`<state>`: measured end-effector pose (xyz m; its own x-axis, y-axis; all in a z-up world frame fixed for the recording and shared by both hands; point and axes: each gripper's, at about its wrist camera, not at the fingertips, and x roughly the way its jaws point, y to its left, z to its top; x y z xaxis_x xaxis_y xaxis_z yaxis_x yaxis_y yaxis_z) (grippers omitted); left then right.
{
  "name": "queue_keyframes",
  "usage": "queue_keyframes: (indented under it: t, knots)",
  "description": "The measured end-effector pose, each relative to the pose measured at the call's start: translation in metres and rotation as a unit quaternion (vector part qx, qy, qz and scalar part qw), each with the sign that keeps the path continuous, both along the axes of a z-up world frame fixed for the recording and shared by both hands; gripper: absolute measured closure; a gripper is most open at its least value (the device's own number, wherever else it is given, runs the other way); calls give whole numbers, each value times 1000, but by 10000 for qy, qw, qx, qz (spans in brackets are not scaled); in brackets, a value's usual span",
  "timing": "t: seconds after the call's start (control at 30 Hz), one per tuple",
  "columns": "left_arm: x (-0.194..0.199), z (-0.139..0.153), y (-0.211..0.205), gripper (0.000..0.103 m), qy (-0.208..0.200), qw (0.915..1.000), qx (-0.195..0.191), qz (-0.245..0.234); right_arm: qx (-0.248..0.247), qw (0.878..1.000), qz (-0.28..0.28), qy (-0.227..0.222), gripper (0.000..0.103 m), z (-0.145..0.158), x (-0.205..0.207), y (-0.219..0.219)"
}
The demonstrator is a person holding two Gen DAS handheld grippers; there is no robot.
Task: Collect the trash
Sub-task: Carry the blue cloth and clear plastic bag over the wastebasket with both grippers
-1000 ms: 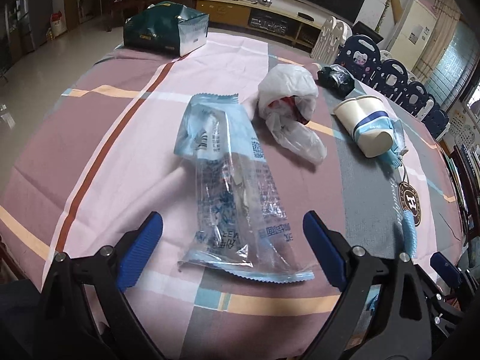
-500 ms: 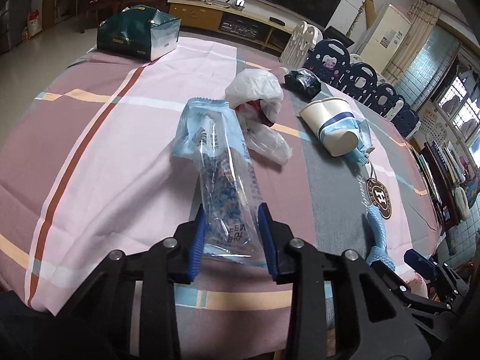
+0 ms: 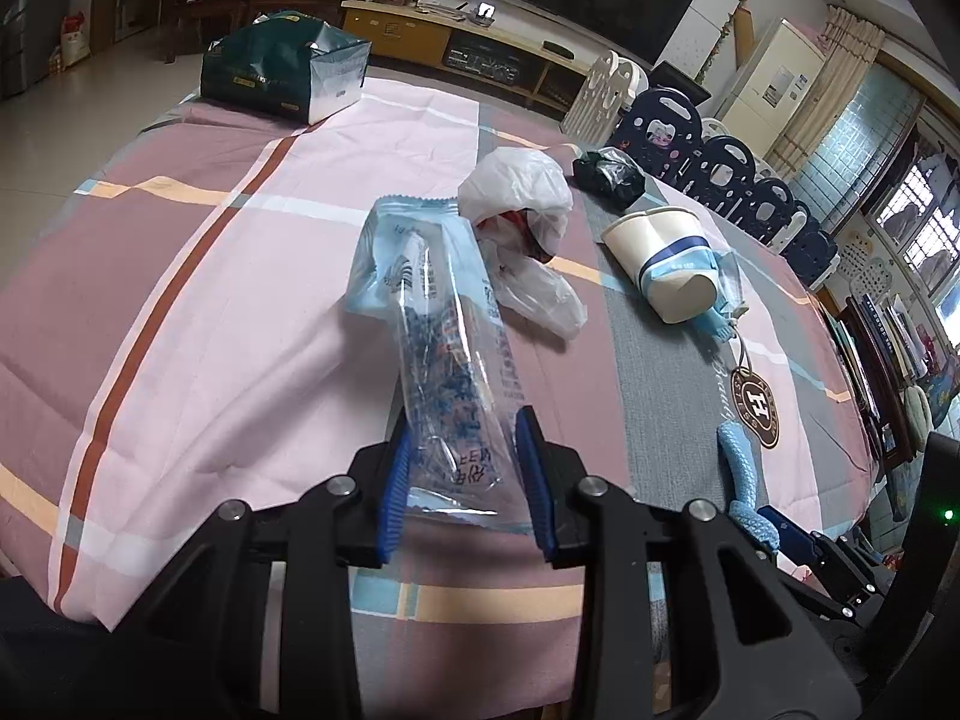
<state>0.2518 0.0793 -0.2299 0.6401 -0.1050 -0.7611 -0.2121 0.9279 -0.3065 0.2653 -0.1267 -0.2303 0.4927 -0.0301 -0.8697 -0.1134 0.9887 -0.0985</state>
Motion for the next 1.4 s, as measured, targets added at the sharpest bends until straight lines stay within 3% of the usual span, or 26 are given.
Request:
queue_keyframes:
  t: [0.13, 0.53, 0.7, 0.8, 0.97, 1.13, 1.4]
  knots:
    - [0, 0, 0, 69, -4, 10000, -2, 3, 195, 9998, -38, -39, 72, 4, 0, -8]
    - [-3, 3, 4, 70, -108, 9999, -37, 77, 448, 9982, -130, -380, 73, 27, -3, -12]
    - [-21, 25, 25, 71, -874, 9944, -447, 403, 614, 9964, -158, -560, 73, 45, -7, -16]
    - [-34, 41, 37, 71, -1043, 9907, -687, 547, 730, 9943, -120, -768, 73, 63, -14, -20]
    - [-57, 76, 36, 71, -1271, 9894, -500, 494, 918, 9906, -130, -1007, 73, 88, -26, -30]
    - [-78, 95, 16, 71, -1311, 9909, -208, 207, 1202, 9856, -44, -1186, 73, 115, -48, -45]
    - [-107, 110, -35, 71, -1349, 9876, -374, -718, 1330, 9800, -147, -1471, 73, 154, -101, -102]
